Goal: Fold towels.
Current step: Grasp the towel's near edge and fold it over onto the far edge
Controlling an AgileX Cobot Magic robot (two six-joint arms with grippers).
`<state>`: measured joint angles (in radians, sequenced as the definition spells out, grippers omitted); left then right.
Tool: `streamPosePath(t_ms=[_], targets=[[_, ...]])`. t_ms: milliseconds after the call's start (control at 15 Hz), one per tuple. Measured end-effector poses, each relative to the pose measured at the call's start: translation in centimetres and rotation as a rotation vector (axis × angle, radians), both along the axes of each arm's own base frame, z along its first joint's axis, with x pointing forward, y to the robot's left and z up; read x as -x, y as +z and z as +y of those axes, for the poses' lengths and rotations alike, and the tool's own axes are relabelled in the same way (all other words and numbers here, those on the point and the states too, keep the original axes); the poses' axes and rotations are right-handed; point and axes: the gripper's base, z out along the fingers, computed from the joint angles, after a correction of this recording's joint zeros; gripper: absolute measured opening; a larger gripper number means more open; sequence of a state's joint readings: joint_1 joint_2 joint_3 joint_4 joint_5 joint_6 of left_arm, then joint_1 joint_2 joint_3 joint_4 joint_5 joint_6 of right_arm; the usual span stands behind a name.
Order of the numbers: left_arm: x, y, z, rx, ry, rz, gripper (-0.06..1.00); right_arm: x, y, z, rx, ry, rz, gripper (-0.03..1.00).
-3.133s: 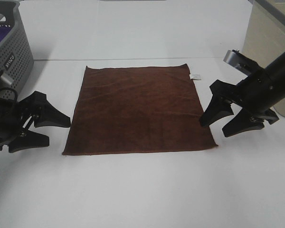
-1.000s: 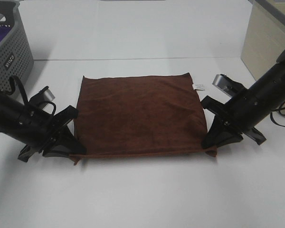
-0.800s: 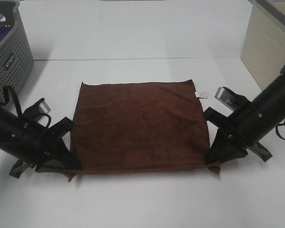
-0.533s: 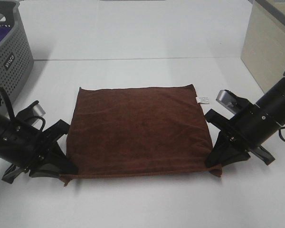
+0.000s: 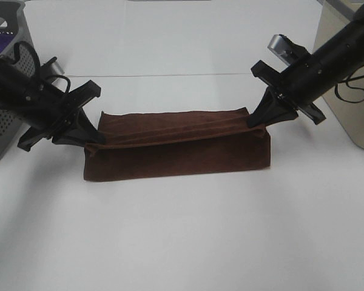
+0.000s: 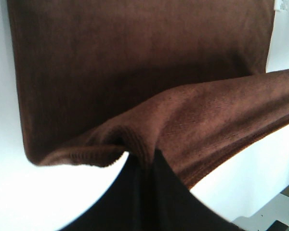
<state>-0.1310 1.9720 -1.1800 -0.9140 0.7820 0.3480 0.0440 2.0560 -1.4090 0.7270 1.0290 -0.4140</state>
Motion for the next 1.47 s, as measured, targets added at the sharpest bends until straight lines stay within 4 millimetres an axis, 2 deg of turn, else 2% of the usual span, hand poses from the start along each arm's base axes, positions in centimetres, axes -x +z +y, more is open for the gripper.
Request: streamPosePath(t_ms=[267, 400, 600, 800, 867, 933, 1067, 1133, 1200, 1267, 1467], targets=[[-5.6, -0.7, -0.2, -0.032, 0.015, -0.110, 0.01, -6.1, -0.6, 0.9, 0.040, 0.013, -0.130, 0.00], [-7.8, -2.0, -0.4, -0.039, 0.016, -0.134, 0.01, -8.2, -2.2, 0.9, 0.052, -0.002, -0.138, 0.00], [-9.9, -3.3, -0.5, -0.043, 0.019, -0.158, 0.01, -9.9, -4.7, 0.9, 0.062, -0.021, -0.136, 0.00], [-10.5, -5.0, -0.5, -0.049, 0.028, -0.146, 0.02, -10.3, -6.5, 0.9, 0.072, -0.042, -0.134, 0.02], [-10.5, -5.5, -0.5, -0.052, 0.030, -0.138, 0.08, -10.4, -6.6, 0.8, 0.074, -0.045, -0.137, 0.09], [-10.6, -5.7, -0.4, -0.057, 0.031, -0.137, 0.12, -10.4, -6.6, 0.8, 0.076, -0.047, -0.141, 0.22], [-10.6, -5.8, -0.4, -0.061, 0.030, -0.137, 0.49, -10.4, -6.5, 0.8, 0.073, -0.047, -0.137, 0.53], [-10.6, -5.7, -0.5, -0.052, 0.034, -0.136, 0.60, -10.3, -6.5, 0.9, 0.064, -0.043, -0.127, 0.65], [-10.7, -5.5, -0.6, -0.049, 0.030, -0.141, 0.69, -10.3, -6.3, 1.0, 0.053, -0.038, -0.121, 0.72], [-10.8, -5.3, -0.7, -0.042, 0.021, -0.141, 0.72, -10.2, -6.1, 1.0, 0.046, -0.027, -0.113, 0.76], [-10.7, -4.0, -0.4, -0.054, -0.019, -0.152, 0.74, -10.1, -4.6, 1.1, 0.043, 0.016, -0.067, 0.79]])
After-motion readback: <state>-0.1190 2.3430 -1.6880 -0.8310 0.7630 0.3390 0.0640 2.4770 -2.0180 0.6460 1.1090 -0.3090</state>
